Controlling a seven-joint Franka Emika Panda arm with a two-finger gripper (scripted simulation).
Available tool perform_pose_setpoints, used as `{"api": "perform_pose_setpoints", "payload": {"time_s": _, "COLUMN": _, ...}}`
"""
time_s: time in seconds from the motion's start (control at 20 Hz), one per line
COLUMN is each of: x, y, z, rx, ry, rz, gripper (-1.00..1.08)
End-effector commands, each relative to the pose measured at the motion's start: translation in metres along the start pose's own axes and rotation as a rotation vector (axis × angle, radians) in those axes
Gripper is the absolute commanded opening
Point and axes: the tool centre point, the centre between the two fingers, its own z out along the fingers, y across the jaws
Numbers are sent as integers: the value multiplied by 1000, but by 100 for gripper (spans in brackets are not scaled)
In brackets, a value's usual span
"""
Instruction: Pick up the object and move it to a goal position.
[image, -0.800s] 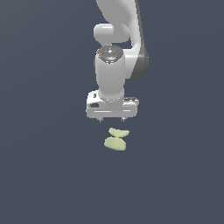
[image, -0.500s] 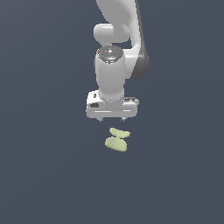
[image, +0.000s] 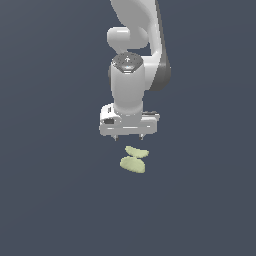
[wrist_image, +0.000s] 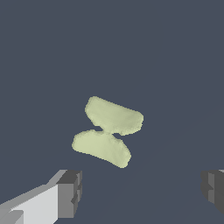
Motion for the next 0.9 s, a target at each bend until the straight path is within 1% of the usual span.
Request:
{"api": "perform_pose_setpoints", "payload": {"time_s": 0.0, "x": 0, "y": -4, "z": 2, "rx": -5, "ry": -5, "rz": -26, "gripper": 100}}
{"api": "perform_pose_setpoints", "payload": {"time_s": 0.2, "x": 1, "y": -7, "z": 3, "rx": -11, "ry": -9, "rz": -52, "gripper": 100}}
{"api": "perform_pose_setpoints", "payload": {"time_s": 0.4, "x": 1, "y": -7, "z": 4, "rx": -10, "ry": -8, "rz": -44, "gripper": 100}}
{"api": "perform_pose_setpoints", "payload": {"time_s": 0.85, "x": 4, "y": -12, "z": 26, "rx": -8, "ry": -16, "rz": 41, "gripper": 100}}
